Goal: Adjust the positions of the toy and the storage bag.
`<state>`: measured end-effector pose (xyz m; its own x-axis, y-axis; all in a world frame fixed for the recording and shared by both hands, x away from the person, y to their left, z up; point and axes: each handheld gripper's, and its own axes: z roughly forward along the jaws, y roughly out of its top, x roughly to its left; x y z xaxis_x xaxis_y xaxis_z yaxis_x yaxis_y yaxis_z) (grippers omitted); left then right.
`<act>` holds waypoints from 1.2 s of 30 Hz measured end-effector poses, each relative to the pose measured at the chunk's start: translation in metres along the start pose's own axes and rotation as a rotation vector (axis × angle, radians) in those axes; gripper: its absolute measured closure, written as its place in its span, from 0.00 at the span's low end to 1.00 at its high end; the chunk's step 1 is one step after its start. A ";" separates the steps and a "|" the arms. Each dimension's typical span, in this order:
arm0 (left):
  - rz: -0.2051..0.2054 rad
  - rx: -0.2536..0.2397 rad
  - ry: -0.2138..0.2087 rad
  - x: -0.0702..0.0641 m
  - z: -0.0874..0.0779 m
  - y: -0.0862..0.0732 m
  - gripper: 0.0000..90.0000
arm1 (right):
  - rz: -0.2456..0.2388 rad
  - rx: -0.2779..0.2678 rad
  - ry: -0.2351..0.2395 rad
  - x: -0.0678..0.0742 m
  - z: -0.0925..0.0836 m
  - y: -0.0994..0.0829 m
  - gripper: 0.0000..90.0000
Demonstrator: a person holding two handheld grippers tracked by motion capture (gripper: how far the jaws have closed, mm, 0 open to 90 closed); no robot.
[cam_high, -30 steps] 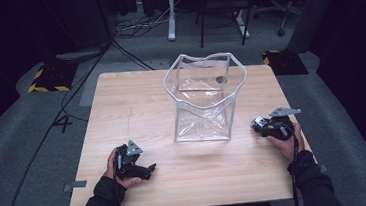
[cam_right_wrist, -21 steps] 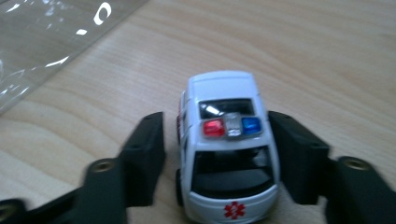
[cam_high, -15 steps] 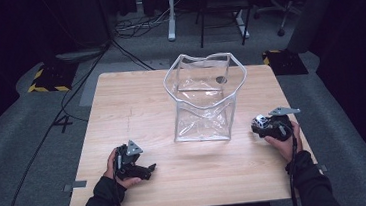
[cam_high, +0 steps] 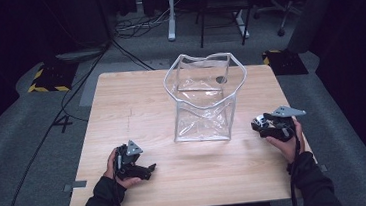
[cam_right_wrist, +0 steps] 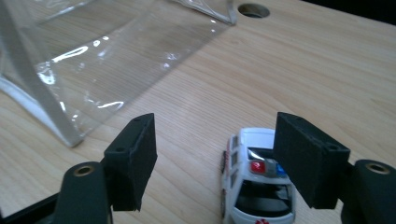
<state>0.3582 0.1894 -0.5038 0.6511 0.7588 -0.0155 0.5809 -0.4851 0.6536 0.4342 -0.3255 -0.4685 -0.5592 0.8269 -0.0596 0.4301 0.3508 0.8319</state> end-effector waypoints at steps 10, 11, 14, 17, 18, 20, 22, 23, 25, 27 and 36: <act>-0.004 -0.003 0.004 -0.003 0.003 0.004 0.01 | -0.091 -0.039 0.102 0.040 0.003 0.012 0.47; -0.013 0.004 0.005 -0.004 0.003 0.005 0.02 | -0.097 -0.035 0.119 0.045 0.004 0.013 0.50; -0.017 -0.008 0.007 -0.009 0.007 0.009 0.04 | -0.117 -0.027 0.151 0.061 0.010 0.013 0.53; -0.008 -0.021 0.004 -0.016 0.012 0.015 0.09 | -0.147 -0.018 0.200 0.077 0.019 0.013 0.54; 0.001 -0.034 -0.006 -0.018 0.014 0.019 0.12 | -0.148 -0.014 0.211 0.081 0.022 0.012 0.54; 0.010 -0.045 -0.018 -0.021 0.018 0.024 0.24 | -0.160 -0.006 0.234 0.090 0.029 0.010 0.53; 0.015 -0.054 -0.017 -0.024 0.025 0.032 0.28 | -0.185 0.008 0.194 0.097 0.035 0.008 0.52; 0.024 -0.056 -0.011 -0.024 0.027 0.035 0.30 | -0.179 0.006 0.182 0.099 0.038 0.008 0.53; 0.010 -0.054 -0.010 -0.026 0.033 0.042 0.30 | -0.161 0.008 0.170 0.096 0.039 0.007 0.61; 0.015 -0.054 -0.006 -0.027 0.039 0.049 0.30 | -0.145 0.013 0.170 0.091 0.042 0.005 0.63; -0.009 -0.076 0.032 -0.027 0.063 0.078 0.42 | -0.089 0.038 0.124 0.088 0.049 0.000 0.74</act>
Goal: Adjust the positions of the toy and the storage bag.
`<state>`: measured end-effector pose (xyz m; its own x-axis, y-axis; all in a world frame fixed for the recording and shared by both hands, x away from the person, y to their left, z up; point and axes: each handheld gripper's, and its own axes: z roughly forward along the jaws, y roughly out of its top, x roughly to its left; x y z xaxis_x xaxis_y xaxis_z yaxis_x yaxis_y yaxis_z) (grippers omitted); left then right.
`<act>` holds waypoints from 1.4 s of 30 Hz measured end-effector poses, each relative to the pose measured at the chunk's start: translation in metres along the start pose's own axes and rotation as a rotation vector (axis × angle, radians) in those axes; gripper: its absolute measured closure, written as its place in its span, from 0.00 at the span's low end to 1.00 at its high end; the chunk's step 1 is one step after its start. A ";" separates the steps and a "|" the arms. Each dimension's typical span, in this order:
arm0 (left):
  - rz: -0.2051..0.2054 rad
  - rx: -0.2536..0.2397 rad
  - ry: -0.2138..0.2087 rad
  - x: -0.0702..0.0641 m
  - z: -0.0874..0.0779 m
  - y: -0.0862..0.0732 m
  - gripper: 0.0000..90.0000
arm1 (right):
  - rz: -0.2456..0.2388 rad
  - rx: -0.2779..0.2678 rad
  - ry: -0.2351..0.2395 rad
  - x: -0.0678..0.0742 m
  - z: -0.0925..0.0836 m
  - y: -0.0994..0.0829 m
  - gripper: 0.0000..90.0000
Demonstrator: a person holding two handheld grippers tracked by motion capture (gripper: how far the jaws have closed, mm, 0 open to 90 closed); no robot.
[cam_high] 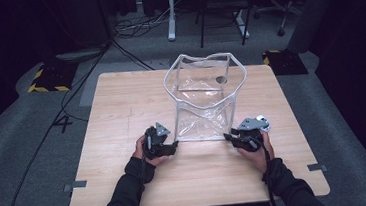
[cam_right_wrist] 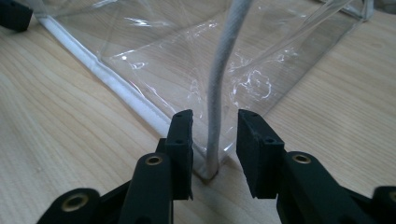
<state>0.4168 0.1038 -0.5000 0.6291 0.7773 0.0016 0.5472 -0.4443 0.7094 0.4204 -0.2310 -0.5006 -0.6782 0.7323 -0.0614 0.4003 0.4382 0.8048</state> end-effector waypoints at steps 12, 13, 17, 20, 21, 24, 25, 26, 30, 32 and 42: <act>0.026 -0.105 -0.028 -0.008 0.005 0.007 0.73 | -0.020 -0.001 -0.006 0.001 0.001 0.001 0.81; 0.041 -0.105 -0.027 -0.009 0.005 0.007 0.80 | -0.022 -0.002 -0.007 0.001 0.001 0.001 0.82; 0.061 -0.110 -0.022 -0.011 0.004 0.007 0.90 | -0.011 -0.008 -0.010 0.000 -0.001 0.000 0.89; 0.065 -0.106 -0.019 -0.012 0.003 0.006 0.93 | -0.020 -0.010 -0.016 0.000 -0.001 0.000 0.91; 0.058 -0.111 -0.025 -0.012 0.002 0.005 0.94 | -0.020 -0.011 -0.015 0.000 -0.001 -0.001 0.92; 0.039 -0.116 -0.050 -0.012 -0.001 0.003 0.95 | -0.014 -0.013 -0.009 -0.001 -0.003 -0.002 0.93; 0.040 -0.116 -0.051 -0.014 -0.001 0.002 0.95 | -0.017 -0.014 -0.007 -0.001 -0.004 -0.002 0.93; 0.046 -0.116 -0.047 -0.016 -0.003 0.001 0.95 | -0.019 -0.013 -0.004 0.000 -0.005 -0.003 0.93; 0.040 -0.114 -0.040 -0.023 -0.008 -0.004 0.95 | -0.025 -0.017 0.023 0.003 -0.011 -0.007 0.94; 0.043 -0.117 -0.047 -0.027 -0.011 -0.008 0.95 | -0.021 -0.018 0.035 0.005 -0.014 -0.009 0.94; 0.033 -0.104 -0.040 -0.050 -0.038 -0.034 0.96 | -0.063 -0.011 0.064 0.028 -0.035 -0.022 0.93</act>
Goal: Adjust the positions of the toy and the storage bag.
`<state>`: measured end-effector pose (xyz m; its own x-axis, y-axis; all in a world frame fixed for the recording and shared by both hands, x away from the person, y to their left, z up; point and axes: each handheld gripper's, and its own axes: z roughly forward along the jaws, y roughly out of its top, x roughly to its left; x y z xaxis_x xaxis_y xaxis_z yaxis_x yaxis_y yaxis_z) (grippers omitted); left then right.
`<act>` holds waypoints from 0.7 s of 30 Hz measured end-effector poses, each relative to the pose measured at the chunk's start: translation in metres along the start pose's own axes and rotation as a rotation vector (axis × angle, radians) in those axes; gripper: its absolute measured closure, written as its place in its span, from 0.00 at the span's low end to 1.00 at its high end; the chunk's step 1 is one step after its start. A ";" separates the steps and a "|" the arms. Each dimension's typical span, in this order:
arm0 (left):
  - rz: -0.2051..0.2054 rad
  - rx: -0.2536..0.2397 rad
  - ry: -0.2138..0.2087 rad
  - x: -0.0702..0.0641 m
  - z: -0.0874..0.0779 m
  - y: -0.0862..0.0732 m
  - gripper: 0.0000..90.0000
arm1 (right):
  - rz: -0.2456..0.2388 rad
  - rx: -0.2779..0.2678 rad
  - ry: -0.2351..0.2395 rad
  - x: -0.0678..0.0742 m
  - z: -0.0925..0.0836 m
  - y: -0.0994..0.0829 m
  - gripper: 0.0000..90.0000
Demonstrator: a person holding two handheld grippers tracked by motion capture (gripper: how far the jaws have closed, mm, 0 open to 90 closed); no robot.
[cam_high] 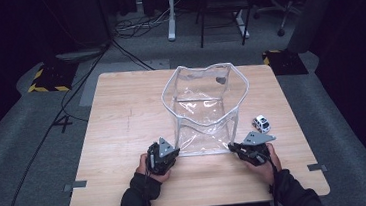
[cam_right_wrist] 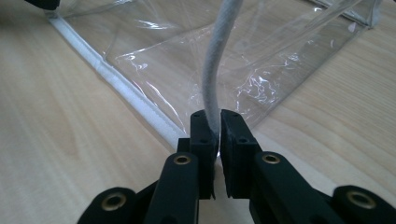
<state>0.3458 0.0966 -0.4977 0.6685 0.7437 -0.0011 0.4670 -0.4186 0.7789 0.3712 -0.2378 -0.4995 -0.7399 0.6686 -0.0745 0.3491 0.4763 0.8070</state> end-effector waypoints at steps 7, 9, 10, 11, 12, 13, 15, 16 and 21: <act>0.014 0.012 -0.009 -0.015 -0.020 -0.016 0.95 | -0.043 0.006 0.032 0.022 -0.014 -0.006 0.92; 0.020 0.020 0.006 -0.020 -0.023 -0.020 0.94 | -0.055 0.007 0.026 0.026 -0.017 -0.008 0.91; 0.026 0.029 0.008 -0.022 -0.025 -0.021 0.93 | -0.066 0.007 0.024 0.026 -0.018 -0.009 0.91; 0.015 0.032 0.001 -0.023 -0.026 -0.023 0.91 | -0.064 0.004 0.021 0.027 -0.019 -0.009 0.90; 0.020 0.028 0.005 -0.023 -0.027 -0.024 0.90 | -0.049 0.007 0.031 0.027 -0.019 -0.010 0.90; 0.018 0.033 -0.005 -0.023 -0.028 -0.024 0.88 | -0.043 0.008 0.038 0.026 -0.020 -0.011 0.88; 0.023 0.035 -0.003 -0.023 -0.030 -0.027 0.81 | -0.040 0.012 0.040 0.023 -0.022 -0.013 0.83; 0.038 0.041 0.011 -0.023 -0.031 -0.027 0.78 | -0.040 0.012 0.044 0.023 -0.023 -0.013 0.81; 0.008 0.069 0.043 -0.016 -0.040 -0.035 0.62 | -0.042 0.006 0.050 0.011 -0.037 -0.019 0.71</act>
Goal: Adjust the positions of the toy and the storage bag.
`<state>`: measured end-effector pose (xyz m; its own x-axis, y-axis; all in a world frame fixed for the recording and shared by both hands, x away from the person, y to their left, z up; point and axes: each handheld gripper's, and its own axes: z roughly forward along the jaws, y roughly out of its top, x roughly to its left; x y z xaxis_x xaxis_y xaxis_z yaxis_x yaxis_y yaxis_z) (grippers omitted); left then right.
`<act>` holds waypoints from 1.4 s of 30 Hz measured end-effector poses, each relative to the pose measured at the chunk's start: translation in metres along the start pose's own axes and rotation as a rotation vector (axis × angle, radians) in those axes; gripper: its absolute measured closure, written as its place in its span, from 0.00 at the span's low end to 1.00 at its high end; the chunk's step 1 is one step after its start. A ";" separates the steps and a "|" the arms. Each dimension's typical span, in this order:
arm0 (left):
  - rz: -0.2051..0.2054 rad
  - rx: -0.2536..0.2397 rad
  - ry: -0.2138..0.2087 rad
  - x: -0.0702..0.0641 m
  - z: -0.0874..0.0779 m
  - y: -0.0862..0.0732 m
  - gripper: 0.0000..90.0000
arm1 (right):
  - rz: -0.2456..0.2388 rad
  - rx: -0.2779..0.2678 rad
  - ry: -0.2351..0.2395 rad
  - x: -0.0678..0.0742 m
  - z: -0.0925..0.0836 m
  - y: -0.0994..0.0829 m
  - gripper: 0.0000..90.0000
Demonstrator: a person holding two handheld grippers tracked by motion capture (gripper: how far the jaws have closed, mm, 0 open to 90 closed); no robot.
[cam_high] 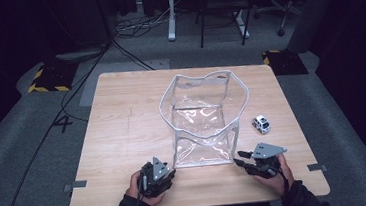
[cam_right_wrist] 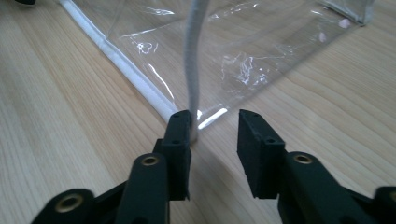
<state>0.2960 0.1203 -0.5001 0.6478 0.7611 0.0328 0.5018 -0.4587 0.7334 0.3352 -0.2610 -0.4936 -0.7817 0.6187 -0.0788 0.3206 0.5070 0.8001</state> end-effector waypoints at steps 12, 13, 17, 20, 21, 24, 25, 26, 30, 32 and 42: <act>-0.047 0.066 -0.033 0.030 -0.006 -0.010 0.25 | 0.033 -0.028 -0.108 -0.044 -0.031 -0.021 0.53; -0.035 0.070 -0.050 0.030 -0.006 -0.010 0.22 | 0.044 -0.040 -0.130 -0.050 -0.032 -0.023 0.51; 0.010 0.074 -0.089 0.037 -0.008 -0.012 0.17 | 0.106 -0.044 -0.222 -0.073 -0.036 -0.031 0.45; 0.015 0.079 -0.098 0.040 -0.008 -0.012 0.17 | 0.147 -0.019 -0.281 -0.090 -0.034 -0.036 0.41; 0.015 0.076 -0.093 0.040 -0.008 -0.012 0.17 | 0.162 -0.016 -0.283 -0.093 -0.032 -0.036 0.40; 0.009 0.073 -0.099 0.039 -0.006 -0.012 0.15 | 0.174 0.034 -0.264 -0.107 -0.023 -0.036 0.39; 0.012 0.075 -0.101 0.040 -0.006 -0.011 0.15 | 0.184 0.022 -0.260 -0.109 -0.022 -0.035 0.41; 0.019 0.077 -0.095 0.040 -0.006 -0.011 0.15 | 0.200 0.008 -0.260 -0.112 -0.021 -0.035 0.41; 0.013 0.081 -0.093 0.040 -0.006 -0.011 0.15 | 0.203 0.033 -0.266 -0.120 -0.015 -0.031 0.38; 0.011 0.081 -0.091 0.040 -0.006 -0.011 0.15 | 0.228 0.054 -0.254 -0.127 -0.010 -0.029 0.36; 0.005 0.074 -0.082 0.040 -0.005 -0.010 0.15 | 0.253 0.073 -0.234 -0.143 0.005 -0.020 0.34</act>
<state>0.3134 0.1575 -0.5030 0.6938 0.7198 -0.0214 0.5370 -0.4973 0.6814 0.4434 -0.3563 -0.5017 -0.5314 0.8467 -0.0248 0.5320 0.3564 0.7680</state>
